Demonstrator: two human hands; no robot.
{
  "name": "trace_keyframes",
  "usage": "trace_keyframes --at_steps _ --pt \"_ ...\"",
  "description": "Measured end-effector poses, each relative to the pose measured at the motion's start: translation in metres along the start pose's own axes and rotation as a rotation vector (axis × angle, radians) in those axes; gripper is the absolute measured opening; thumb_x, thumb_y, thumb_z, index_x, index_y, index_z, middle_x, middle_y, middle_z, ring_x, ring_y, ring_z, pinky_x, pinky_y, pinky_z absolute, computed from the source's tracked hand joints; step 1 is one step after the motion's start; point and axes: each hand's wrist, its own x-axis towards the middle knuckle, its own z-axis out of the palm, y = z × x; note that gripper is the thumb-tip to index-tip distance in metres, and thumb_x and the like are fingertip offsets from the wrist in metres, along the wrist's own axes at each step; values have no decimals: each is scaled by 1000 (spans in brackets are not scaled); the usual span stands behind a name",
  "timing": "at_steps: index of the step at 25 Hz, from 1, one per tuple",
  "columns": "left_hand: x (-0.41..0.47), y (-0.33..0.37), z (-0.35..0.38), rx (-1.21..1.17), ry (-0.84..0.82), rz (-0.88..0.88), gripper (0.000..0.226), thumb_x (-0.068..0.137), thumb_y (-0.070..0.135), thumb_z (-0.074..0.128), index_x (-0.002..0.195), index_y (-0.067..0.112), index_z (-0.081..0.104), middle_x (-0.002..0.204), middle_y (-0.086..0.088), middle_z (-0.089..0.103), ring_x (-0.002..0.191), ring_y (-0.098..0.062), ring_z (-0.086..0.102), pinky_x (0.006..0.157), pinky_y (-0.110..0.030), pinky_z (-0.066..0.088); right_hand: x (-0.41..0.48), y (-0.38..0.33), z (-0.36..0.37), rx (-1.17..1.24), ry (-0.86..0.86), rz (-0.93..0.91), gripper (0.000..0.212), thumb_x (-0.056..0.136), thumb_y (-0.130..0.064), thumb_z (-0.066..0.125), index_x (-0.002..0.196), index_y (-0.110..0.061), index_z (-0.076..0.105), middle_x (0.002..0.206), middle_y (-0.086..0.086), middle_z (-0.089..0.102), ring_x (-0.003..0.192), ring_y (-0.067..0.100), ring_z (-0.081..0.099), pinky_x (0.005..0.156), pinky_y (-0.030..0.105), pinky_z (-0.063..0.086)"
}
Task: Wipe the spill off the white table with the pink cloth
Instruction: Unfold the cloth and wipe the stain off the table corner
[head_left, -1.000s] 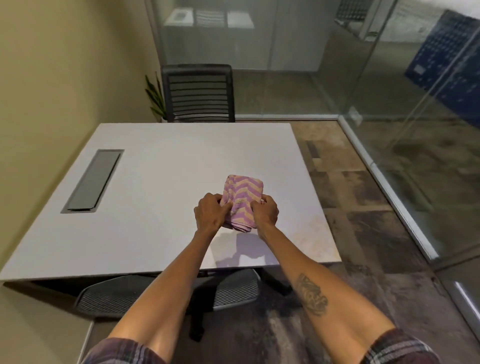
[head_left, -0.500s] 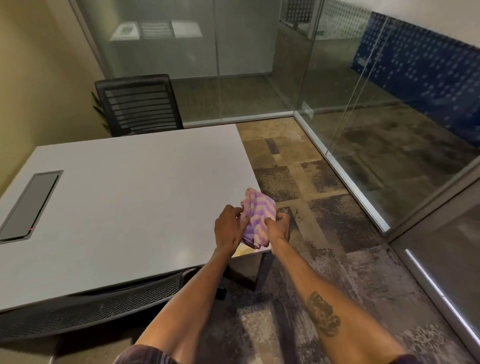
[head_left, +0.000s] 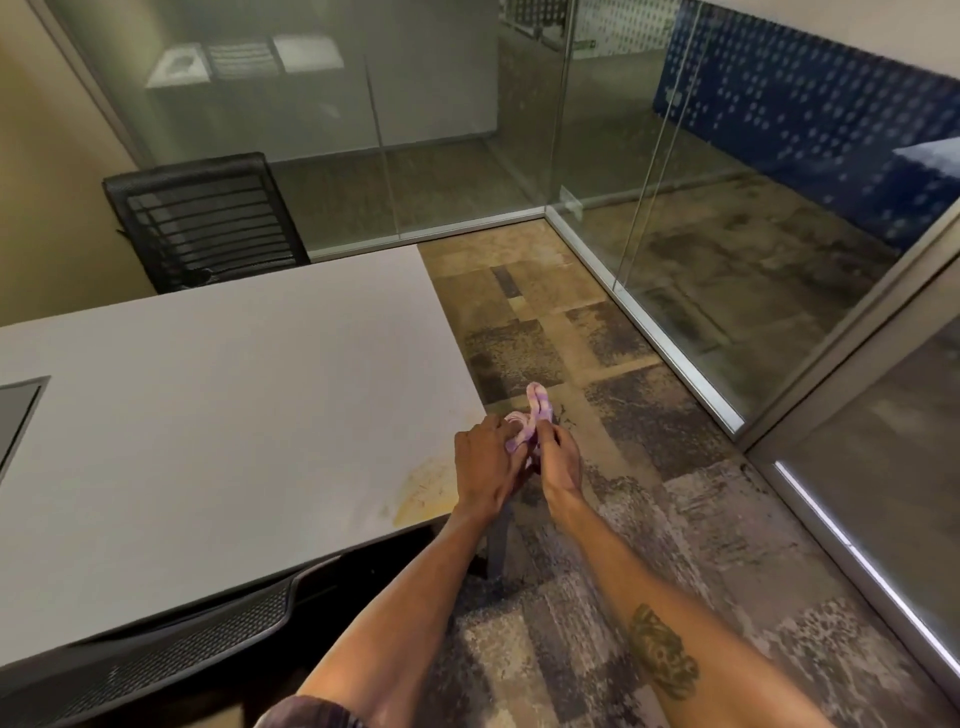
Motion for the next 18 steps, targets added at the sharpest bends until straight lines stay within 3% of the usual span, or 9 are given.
trace_keyframes --at_steps 2,5,8,10,14,16,18 --pt "3 7 12 46 -36 23 33 101 41 50 127 31 69 119 0 64 104 -23 63 90 -38 43 8 0 -7 103 -66 50 24 100 -41 55 104 -27 74 103 7 75 96 24 72 87 44 60" --pt "5 12 32 56 -134 72 35 99 25 51 130 28 66 133 0 58 118 -25 55 101 -42 40 22 3 -10 99 -64 80 35 93 -31 66 125 -17 67 109 10 74 100 27 72 90 45 60" --pt "8 5 44 29 -228 165 36 97 36 49 126 28 68 135 2 58 126 -24 48 104 -49 34 38 1 -11 -23 58 49 33 89 -18 67 121 -13 68 105 11 73 97 29 70 77 33 57" --pt "14 -3 44 -30 -227 207 41 94 48 42 119 31 70 128 6 64 120 -21 51 101 -47 30 47 -3 -11 -131 110 16 29 90 -17 65 118 -9 68 103 12 72 94 28 67 74 31 51" --pt "37 -26 35 -224 -58 15 26 97 40 48 109 27 67 113 6 65 106 -19 56 96 -41 36 59 -8 -8 -263 87 -84 20 93 -23 64 108 -10 70 94 5 69 86 23 63 66 29 42" --pt "50 -38 31 -231 -117 -48 31 95 45 54 117 25 62 121 4 63 112 -21 57 97 -39 40 62 -9 -5 -337 16 -158 13 94 -23 63 100 -13 68 90 5 68 83 23 61 64 30 42" --pt "58 -47 27 -225 -262 -54 50 89 55 61 129 24 57 130 1 60 116 -21 57 97 -38 45 64 -11 -2 -369 -51 -218 13 96 -25 62 100 -14 68 92 6 69 85 24 62 68 33 46"
